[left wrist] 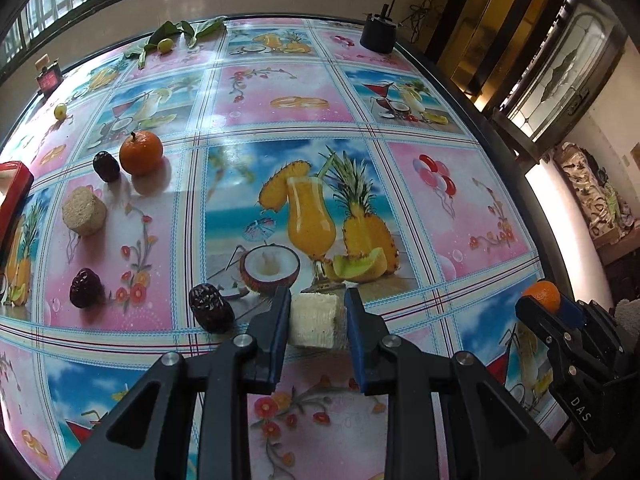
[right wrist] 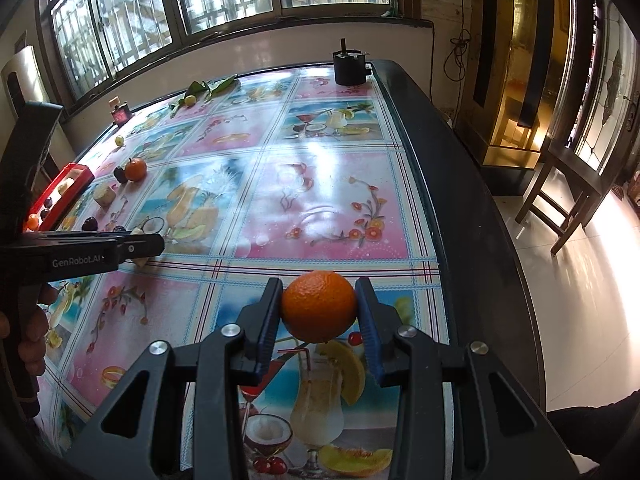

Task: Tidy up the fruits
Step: 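Carry the held orange and white block toward the red tray, then lower the orange and white block into the tray and open both grippers, then move both open grippers back over the table fruits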

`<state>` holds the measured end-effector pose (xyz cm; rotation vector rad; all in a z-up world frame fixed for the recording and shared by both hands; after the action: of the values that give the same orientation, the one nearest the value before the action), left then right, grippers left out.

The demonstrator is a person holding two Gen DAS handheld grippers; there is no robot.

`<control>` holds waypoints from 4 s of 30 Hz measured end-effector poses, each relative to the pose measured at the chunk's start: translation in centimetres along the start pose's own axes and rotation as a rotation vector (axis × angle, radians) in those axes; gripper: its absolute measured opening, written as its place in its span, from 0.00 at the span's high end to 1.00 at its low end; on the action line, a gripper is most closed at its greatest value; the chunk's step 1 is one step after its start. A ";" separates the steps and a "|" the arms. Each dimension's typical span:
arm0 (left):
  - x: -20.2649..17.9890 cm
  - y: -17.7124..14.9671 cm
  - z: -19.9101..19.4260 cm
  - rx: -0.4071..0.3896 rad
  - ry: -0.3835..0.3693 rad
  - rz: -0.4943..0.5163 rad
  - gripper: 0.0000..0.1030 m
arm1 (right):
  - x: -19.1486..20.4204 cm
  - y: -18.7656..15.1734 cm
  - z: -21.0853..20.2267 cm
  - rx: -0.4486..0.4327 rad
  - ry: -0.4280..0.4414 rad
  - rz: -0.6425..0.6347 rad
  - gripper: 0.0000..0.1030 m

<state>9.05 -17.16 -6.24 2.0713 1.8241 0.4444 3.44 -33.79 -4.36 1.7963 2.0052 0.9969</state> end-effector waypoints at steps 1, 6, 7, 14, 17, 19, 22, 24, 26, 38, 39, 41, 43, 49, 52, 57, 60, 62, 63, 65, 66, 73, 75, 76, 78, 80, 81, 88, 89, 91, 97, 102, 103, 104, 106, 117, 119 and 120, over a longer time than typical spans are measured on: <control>-0.1 0.0 0.0 -0.001 -0.010 -0.002 0.67 | -0.1 0.0 0.1 0.001 0.003 0.011 0.62; -1.1 -0.6 -0.3 -0.024 -0.038 0.050 0.38 | -0.6 -0.3 0.5 0.012 0.016 0.055 0.62; -1.2 -0.6 -0.3 -0.035 -0.035 0.061 0.37 | -0.6 -0.4 0.6 0.017 0.019 0.057 0.62; -1.0 -0.2 -0.2 -0.042 -0.070 0.058 0.74 | -0.5 -0.2 0.7 0.010 0.023 0.053 0.62; -0.5 -0.2 -0.2 -0.029 -0.077 0.041 0.74 | -0.4 0.0 0.7 0.007 0.017 0.040 0.62; -0.5 -0.5 -0.3 -0.032 -0.056 0.057 0.74 | -0.2 0.1 0.5 0.001 0.014 0.029 0.63; -0.6 -1.3 -0.7 -0.020 -0.056 0.067 0.74 | 0.2 0.3 0.1 -0.007 0.014 0.012 0.63; -0.6 -1.9 -1.1 -0.016 -0.050 0.075 0.74 | 0.6 0.3 -0.3 -0.014 0.015 0.002 0.63; -0.6 -2.6 -1.6 -0.020 -0.047 0.089 0.74 | 1.0 0.2 -0.7 -0.017 0.016 -0.004 0.63; 0.0 -7.5 -6.8 -0.059 -0.109 0.144 0.74 | 5.4 -1.6 -1.6 0.027 0.064 -0.038 0.63; 0.5 -7.7 -7.2 -0.064 -0.110 0.140 0.74 | 6.1 -1.8 -1.5 0.037 0.076 -0.041 0.63; 1.8 -8.1 -8.0 -0.071 -0.112 0.121 0.74 | 7.9 -1.8 -1.2 0.051 0.102 -0.055 0.63; 3.5 -8.3 -8.8 -0.084 -0.104 0.094 0.74 | 10.1 -1.6 -0.9 0.060 0.129 -0.084 0.63; 10.6 -8.5 -10.4 -0.116 -0.045 -0.036 0.74 | 18.3 -0.3 0.8 0.076 0.233 -0.183 0.63; 14.7 -8.8 -11.0 -0.123 -0.010 -0.109 0.74 | 22.7 0.2 1.8 0.081 0.283 -0.240 0.63; 21.7 -9.3 -11.5 -0.127 0.052 -0.223 0.74 | 29.6 0.7 3.6 0.104 0.369 -0.299 0.62; 25.7 -9.3 -11.7 -0.135 0.088 -0.285 0.74 | 33.3 1.0 5.0 0.121 0.409 -0.331 0.62; 28.1 -9.2 -11.8 -0.143 0.111 -0.320 0.74 | 35.8 1.2 5.9 0.131 0.430 -0.356 0.62; 29.3 -9.2 -11.8 -0.145 0.123 -0.337 0.74 | 37.0 1.3 6.4 0.137 0.441 -0.370 0.62; 31.6 -9.1 -11.6 -0.144 0.147 -0.368 0.75 | 39.4 1.4 7.4 0.143 0.456 -0.395 0.62; 32.7 -9.1 -11.5 -0.146 0.154 -0.383 0.75 | 40.5 1.5 7.9 0.150 0.467 -0.403 0.62; 38.2 -9.1 -9.6 -0.122 0.215 -0.445 0.74 | 46.5 1.7 11.9 0.176 0.507 -0.432 0.62; 39.3 -9.2 -9.1 -0.114 0.227 -0.454 0.75 | 47.5 1.9 13.0 0.184 0.510 -0.425 0.62; 39.8 -9.3 -8.8 -0.107 0.232 -0.460 0.75 | 48.0 1.9 13.6 0.191 0.513 -0.423 0.62; 40.5 -9.5 -8.3 -0.094 0.232 -0.474 0.74 | 48.7 1.7 14.7 0.216 0.518 -0.421 0.62; 41.1 -9.6 -7.8 -0.083 0.234 -0.484 0.75 | 49.5 1.4 15.4 0.228 0.514 -0.446 0.62; 41.4 -9.7 -7.7 -0.081 0.242 -0.487 0.75 | 49.8 1.3 15.6 0.226 0.509 -0.461 0.62; 42.5 -9.7 -6.9 -0.066 0.260 -0.499 0.75 | 50.4 1.2 17.4 0.245 0.489 -0.483 0.62; 42.6 -9.7 -6.8 -0.063 0.260 -0.503 0.74 | 50.5 1.1 17.6 0.248 0.486 -0.487 0.62; 42.7 -9.6 -6.6 -0.058 0.266 -0.508 0.74 | 50.4 1.2 17.9 0.248 0.476 -0.490 0.62; 43.4 -9.4 -6.6 -0.041 0.333 -0.516 0.52 | 49.7 1.3 18.5 0.253 0.453 -0.470 0.62; 44.6 -9.3 -7.6 -0.069 0.405 -0.552 0.33 | 49.0 2.2 18.1 0.230 0.440 -0.453 0.55; 44.6 -9.3 -7.8 -0.074 0.421 -0.550 0.29 | 48.9 2.3 17.8 0.220 0.438 -0.454 0.53; 44.7 -9.2 -8.0 -0.078 0.442 -0.547 0.27 | 48.9 2.4 17.5 0.214 0.437 -0.454 0.52; 44.7 -9.1 -8.5 -0.091 0.462 -0.541 0.23 | 48.8 2.7 16.9 0.203 0.439 -0.451 0.51; 41.3 -8.2 -9.9 -0.123 0.475 -0.496 0.23 | 44.9 3.2 13.1 0.161 0.418 -0.387 0.40; 40.2 -7.9 -10.1 -0.129 0.464 -0.491 0.23 | 43.5 3.0 12.6 0.160 0.407 -0.370 0.39; 39.6 -7.8 -10.1 -0.130 0.461 -0.486 0.23 | 42.7 2.9 12.3 0.161 0.403 -0.359 0.39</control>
<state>2.50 23.49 -0.48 1.4428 2.3895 0.9227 4.87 10.60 -1.21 1.3020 2.5974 1.1747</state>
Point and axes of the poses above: each gripper's, at about its wrist camera, not at the fingertips, and z roughly the way its jaws point, x to its left, y to its top, the point moved 9 cm from there along z, roughly the way its jaws point, and after that the axes turned 11 degrees about y, right-handed, at the moved point
